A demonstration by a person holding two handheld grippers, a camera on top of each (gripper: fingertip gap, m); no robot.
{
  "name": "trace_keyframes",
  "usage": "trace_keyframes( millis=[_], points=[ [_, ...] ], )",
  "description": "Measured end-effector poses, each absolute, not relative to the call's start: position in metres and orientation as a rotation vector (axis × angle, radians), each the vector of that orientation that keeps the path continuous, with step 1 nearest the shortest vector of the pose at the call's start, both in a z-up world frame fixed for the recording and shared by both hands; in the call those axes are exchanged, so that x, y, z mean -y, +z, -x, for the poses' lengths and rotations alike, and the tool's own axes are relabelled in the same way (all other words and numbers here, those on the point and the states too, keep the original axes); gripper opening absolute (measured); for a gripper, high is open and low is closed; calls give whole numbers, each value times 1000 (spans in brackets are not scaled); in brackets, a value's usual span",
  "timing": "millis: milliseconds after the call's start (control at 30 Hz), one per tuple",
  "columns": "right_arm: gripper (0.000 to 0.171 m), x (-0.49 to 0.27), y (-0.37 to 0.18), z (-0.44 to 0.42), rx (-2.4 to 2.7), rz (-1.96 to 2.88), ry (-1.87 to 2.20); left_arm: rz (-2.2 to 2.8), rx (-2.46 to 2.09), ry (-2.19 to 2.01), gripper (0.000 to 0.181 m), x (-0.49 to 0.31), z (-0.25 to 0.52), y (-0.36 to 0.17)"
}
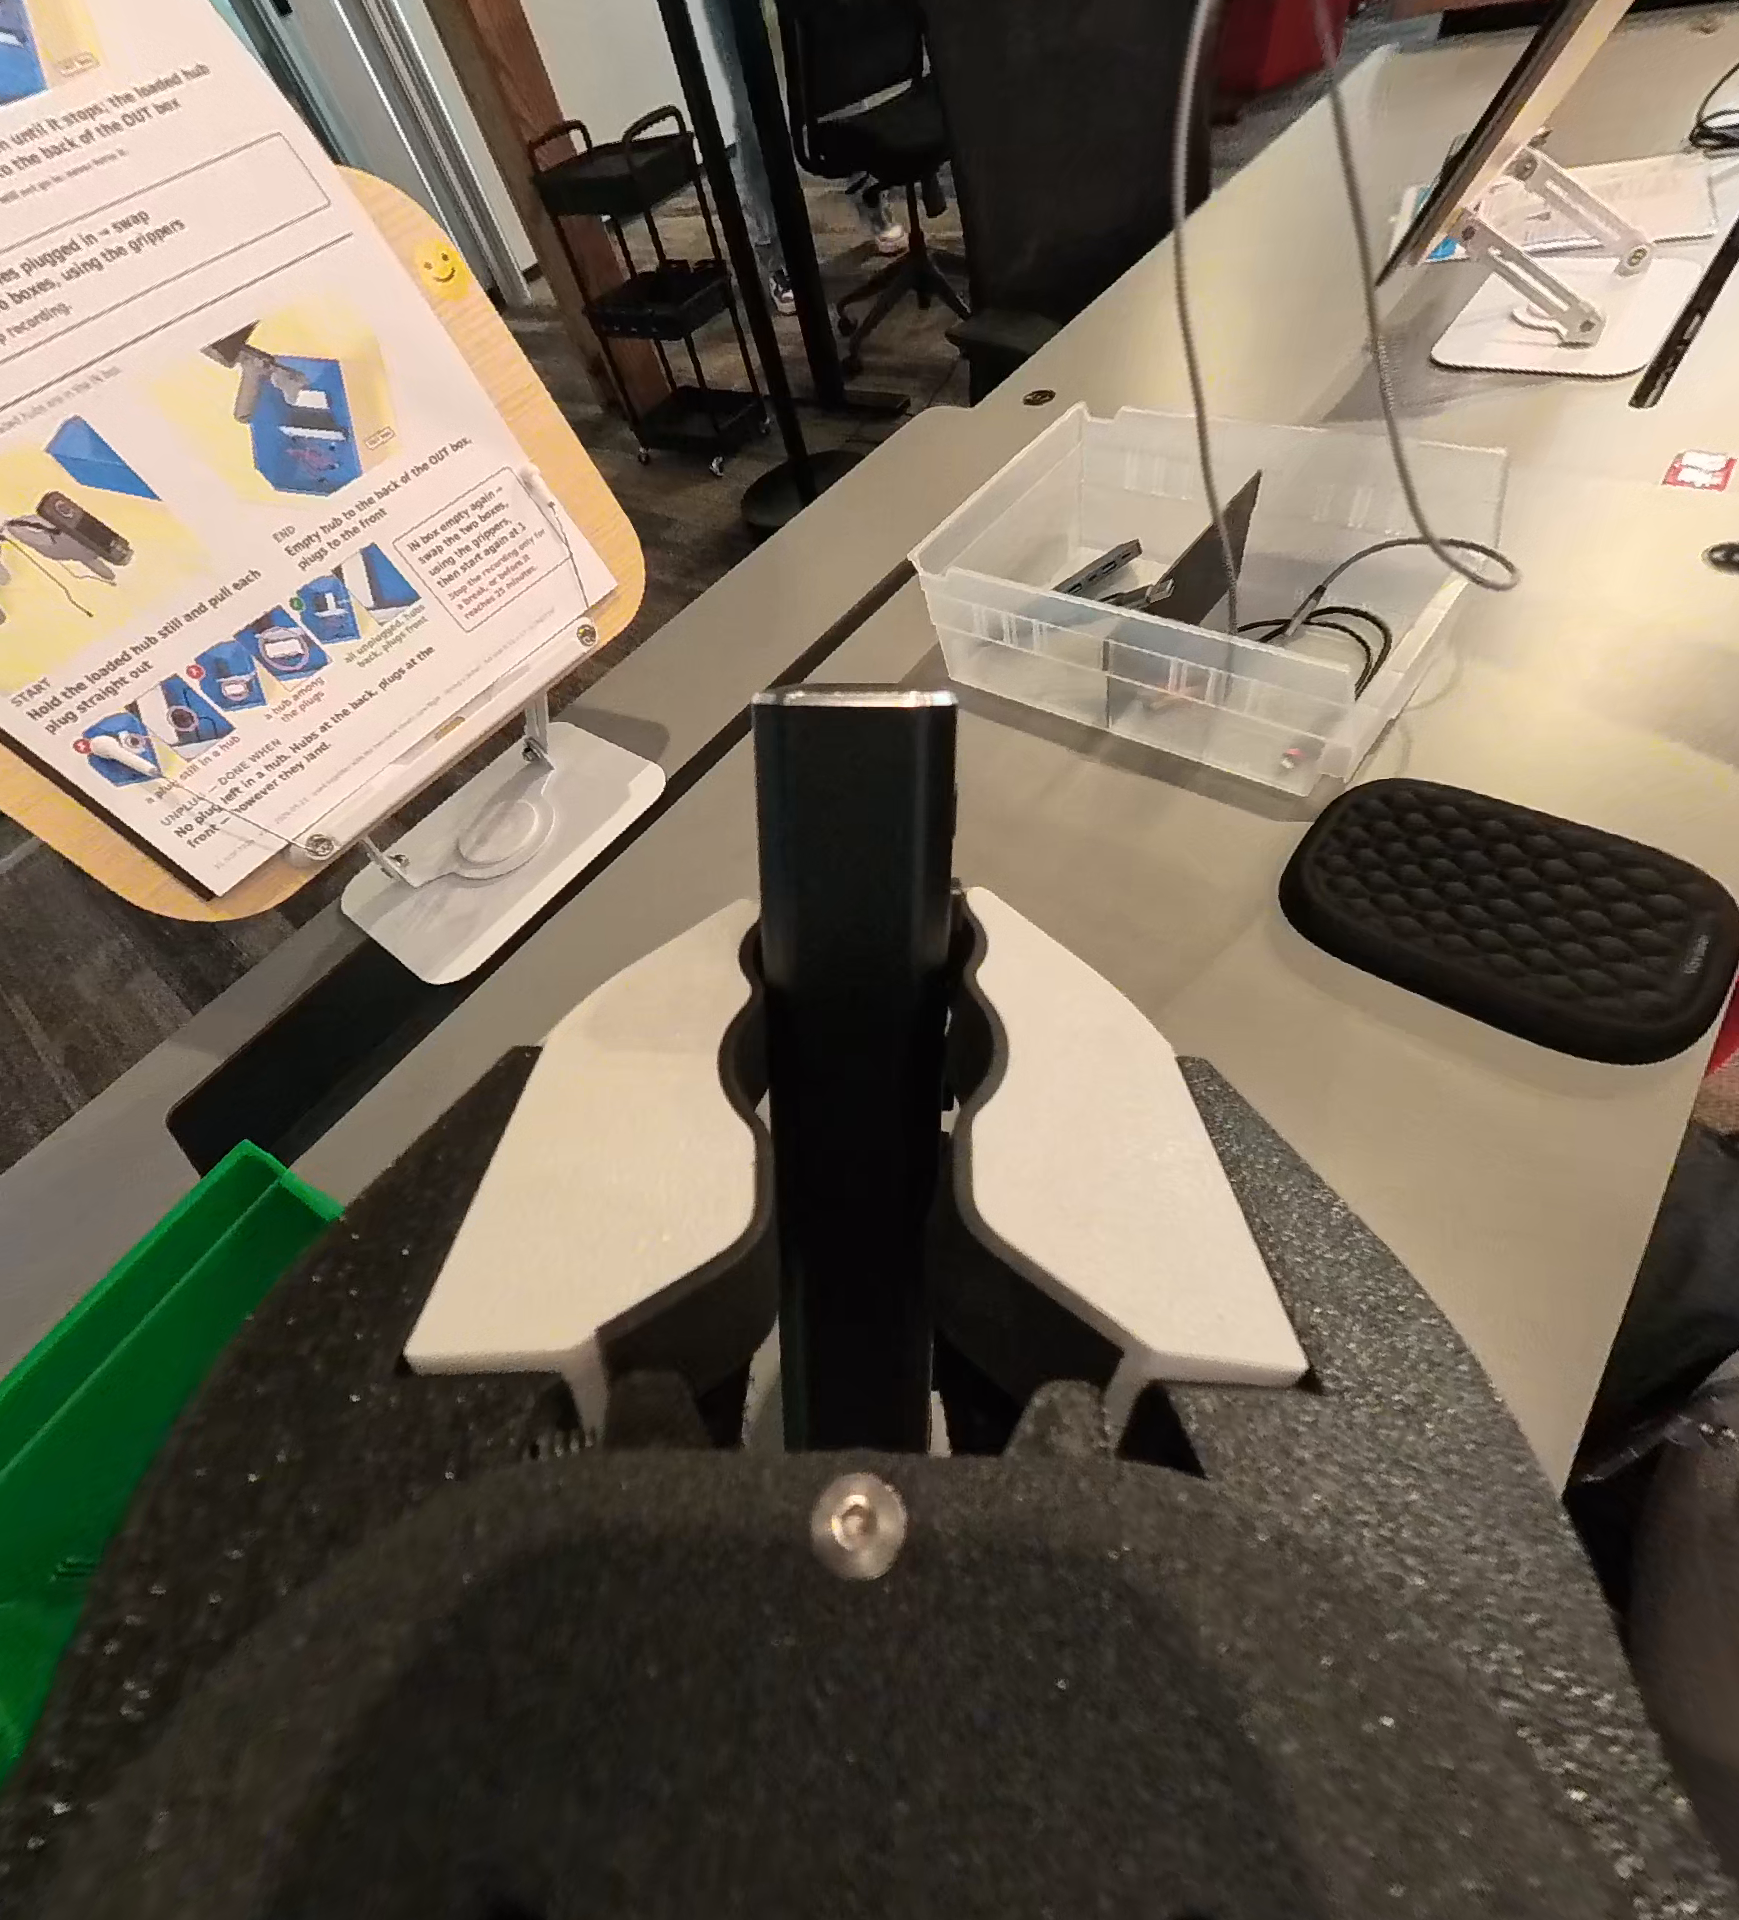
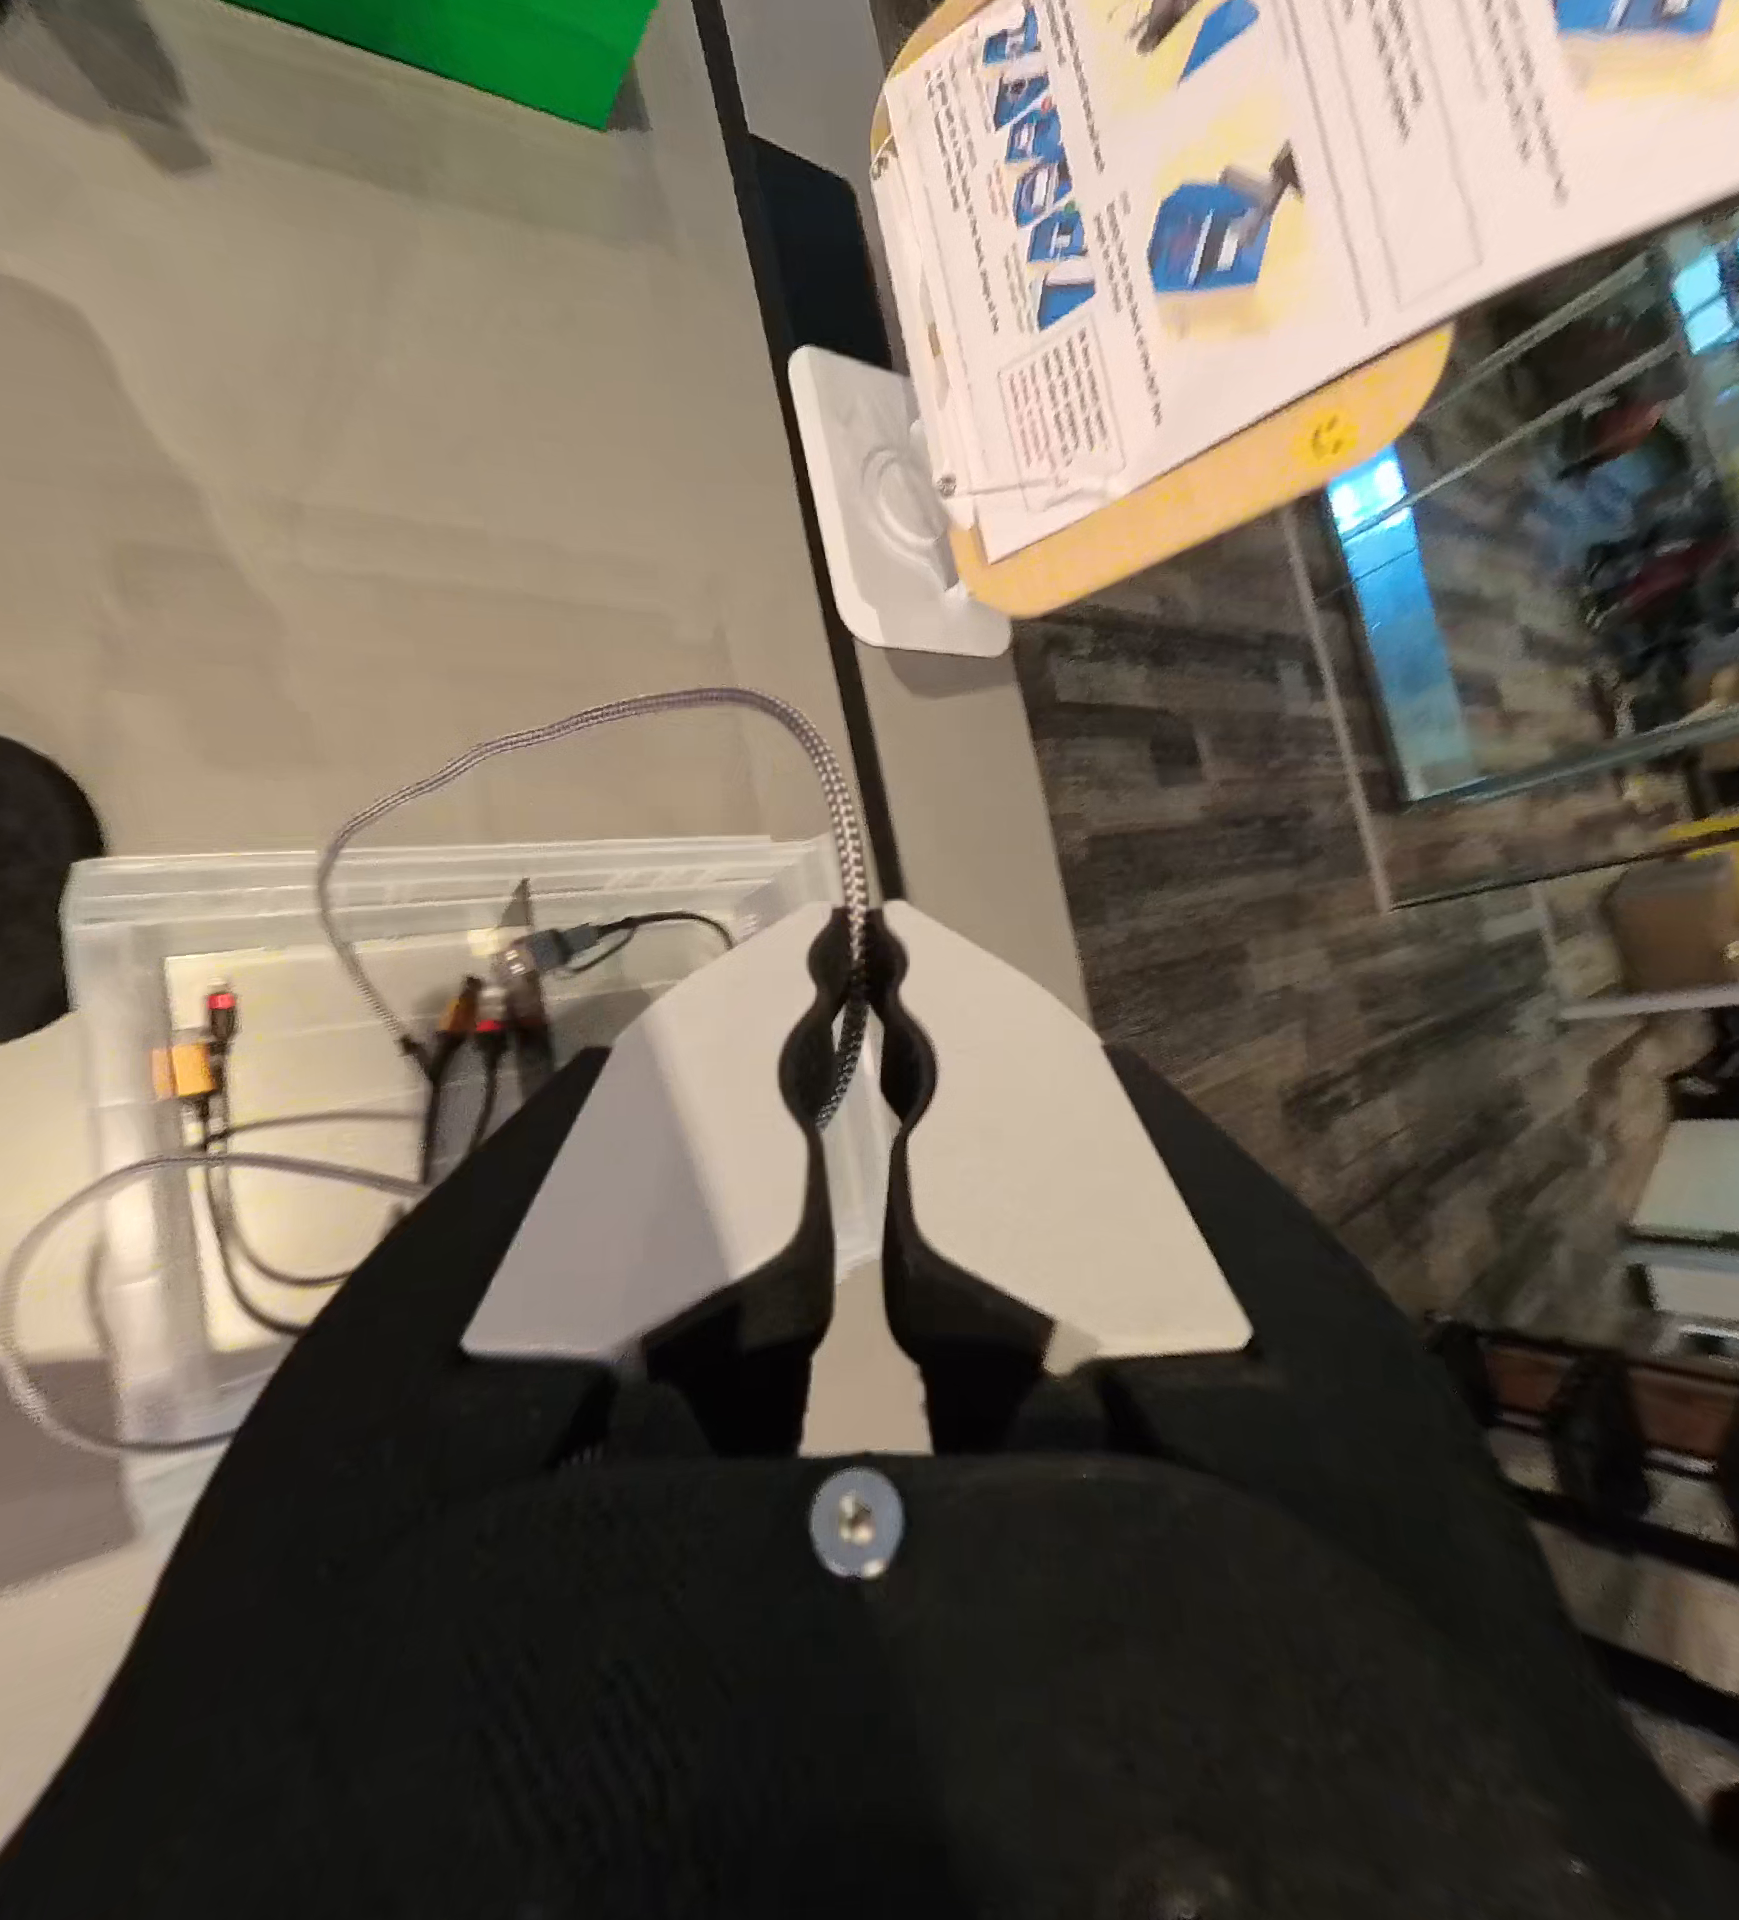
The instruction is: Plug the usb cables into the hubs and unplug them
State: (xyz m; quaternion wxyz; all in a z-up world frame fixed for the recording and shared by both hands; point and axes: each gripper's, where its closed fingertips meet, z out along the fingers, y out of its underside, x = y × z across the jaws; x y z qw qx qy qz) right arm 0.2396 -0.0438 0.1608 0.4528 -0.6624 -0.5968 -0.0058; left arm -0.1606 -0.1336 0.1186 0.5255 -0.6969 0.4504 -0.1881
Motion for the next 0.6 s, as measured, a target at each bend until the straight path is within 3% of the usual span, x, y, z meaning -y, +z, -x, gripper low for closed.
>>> trace_keyframes(
  millis=[333, 467, 600],
  points=[
    [4, 22, 170, -225, 1470, 1437, -190, 1671, -1066, -475, 30, 135, 164, 112],
    [4, 47, 126, -267, 1403, 1532, -138, 1661, -1064, -497, 30, 138, 166, 108],
    [4, 59, 78, -320, 1323, 1557, -370, 1665, -1061, -520, 30, 139, 168, 102]
  ],
)
